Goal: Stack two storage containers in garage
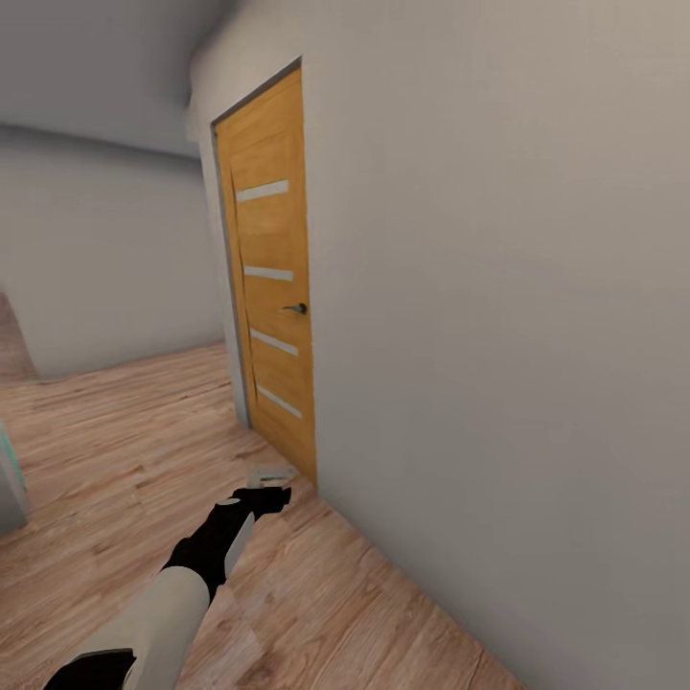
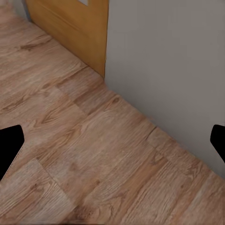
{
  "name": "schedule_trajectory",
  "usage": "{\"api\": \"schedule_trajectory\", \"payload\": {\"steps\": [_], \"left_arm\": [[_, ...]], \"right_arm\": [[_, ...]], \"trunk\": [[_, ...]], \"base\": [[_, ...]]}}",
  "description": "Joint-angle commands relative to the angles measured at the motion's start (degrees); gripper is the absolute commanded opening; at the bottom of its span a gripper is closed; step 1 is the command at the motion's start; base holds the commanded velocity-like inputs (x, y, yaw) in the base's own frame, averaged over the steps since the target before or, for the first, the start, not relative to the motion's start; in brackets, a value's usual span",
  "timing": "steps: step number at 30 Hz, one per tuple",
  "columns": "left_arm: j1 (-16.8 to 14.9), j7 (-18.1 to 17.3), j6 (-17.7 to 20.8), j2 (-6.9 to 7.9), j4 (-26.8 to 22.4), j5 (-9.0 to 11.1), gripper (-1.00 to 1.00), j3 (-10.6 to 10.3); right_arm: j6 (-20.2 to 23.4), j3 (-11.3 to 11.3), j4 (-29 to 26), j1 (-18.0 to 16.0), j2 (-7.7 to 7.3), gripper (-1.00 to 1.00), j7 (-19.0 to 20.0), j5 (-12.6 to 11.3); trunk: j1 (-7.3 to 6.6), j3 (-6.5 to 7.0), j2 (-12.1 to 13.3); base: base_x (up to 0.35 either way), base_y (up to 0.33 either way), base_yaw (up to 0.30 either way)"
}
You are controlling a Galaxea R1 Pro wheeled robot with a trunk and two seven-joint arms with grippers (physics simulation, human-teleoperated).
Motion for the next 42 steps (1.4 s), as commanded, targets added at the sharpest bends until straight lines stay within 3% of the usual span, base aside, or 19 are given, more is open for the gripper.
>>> {"api": "schedule_trajectory", "payload": {"steps": [1, 14, 23, 28, 35, 42], "left_arm": [[-0.03, -0.1, 0.27, -0.09, -0.08, -0.58, 1.0, 0.39], [-0.05, -0.36, 0.27, -0.05, -0.02, -0.48, 1.0, 0.41], [-0.05, -0.38, 0.27, 0.0, -0.04, -0.41, 1.0, 0.41], [-0.05, -0.38, 0.27, -0.04, -0.03, -0.39, 1.0, 0.41], [-0.04, -0.38, 0.27, -0.09, -0.01, -0.47, 1.0, 0.41], [-0.05, -0.38, 0.27, -0.09, -0.02, -0.46, 1.0, 0.41]], "right_arm": [[-0.16, -0.02, 0.02, -0.01, 0.0, 1.0, -0.33, 0.27], [-0.16, 0.06, -3.43, -0.01, -0.01, 1.0, -0.42, 0.27], [-0.16, 0.07, -10.0, -0.08, -0.1, 1.0, -0.59, 0.27], [5.94, -0.01, -15.73, -0.17, -0.28, 1.0, -0.61, 0.27], [8.55, -0.02, -22.07, -0.24, -0.58, 1.0, -0.68, 0.2], [17.32, -0.1, -30.66, -0.27, -0.69, 1.0, -0.9, 0.22]], "trunk": [[0.0, -0.05, -0.03], [0.0, -0.05, -0.03], [0.0, -0.05, -0.03], [0.0, -0.05, -0.03], [0.0, -0.05, -0.03], [0.0, -0.05, -0.03]], "base": [[0.0, 0.0, 0.29], [0.0, 0.0, 0.292], [0.0, 0.0, 0.299], [0.0, 0.0, 0.299], [0.0, 0.0, 0.299], [0.0, 0.0, 0.299]]}}
